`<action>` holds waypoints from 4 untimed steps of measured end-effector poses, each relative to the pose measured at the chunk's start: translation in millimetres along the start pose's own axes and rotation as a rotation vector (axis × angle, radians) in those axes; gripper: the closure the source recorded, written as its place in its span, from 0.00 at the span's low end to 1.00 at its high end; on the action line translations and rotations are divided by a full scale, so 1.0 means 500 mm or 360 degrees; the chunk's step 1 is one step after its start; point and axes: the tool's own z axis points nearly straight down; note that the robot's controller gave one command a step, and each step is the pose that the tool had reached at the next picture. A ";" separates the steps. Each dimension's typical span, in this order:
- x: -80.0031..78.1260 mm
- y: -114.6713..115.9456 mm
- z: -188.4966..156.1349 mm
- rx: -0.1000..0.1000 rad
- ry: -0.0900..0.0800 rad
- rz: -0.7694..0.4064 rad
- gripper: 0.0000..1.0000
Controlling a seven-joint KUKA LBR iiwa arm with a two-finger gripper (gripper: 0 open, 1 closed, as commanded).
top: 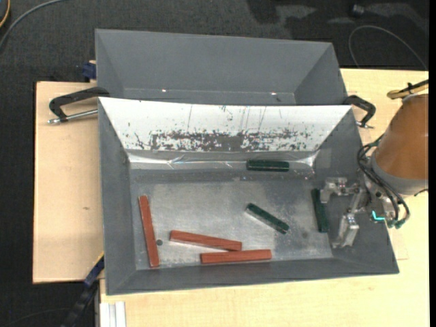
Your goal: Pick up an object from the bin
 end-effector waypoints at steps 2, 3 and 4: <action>-0.006 0.068 0.125 0.0001 -0.0009 0.0281 1.00; -0.006 0.068 0.125 0.0001 -0.0009 0.0281 0.00; -0.006 0.068 0.125 0.0001 -0.0009 0.0280 1.00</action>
Offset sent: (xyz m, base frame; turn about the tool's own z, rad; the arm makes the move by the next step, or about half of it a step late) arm 0.0026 0.0335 -0.0629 0.1774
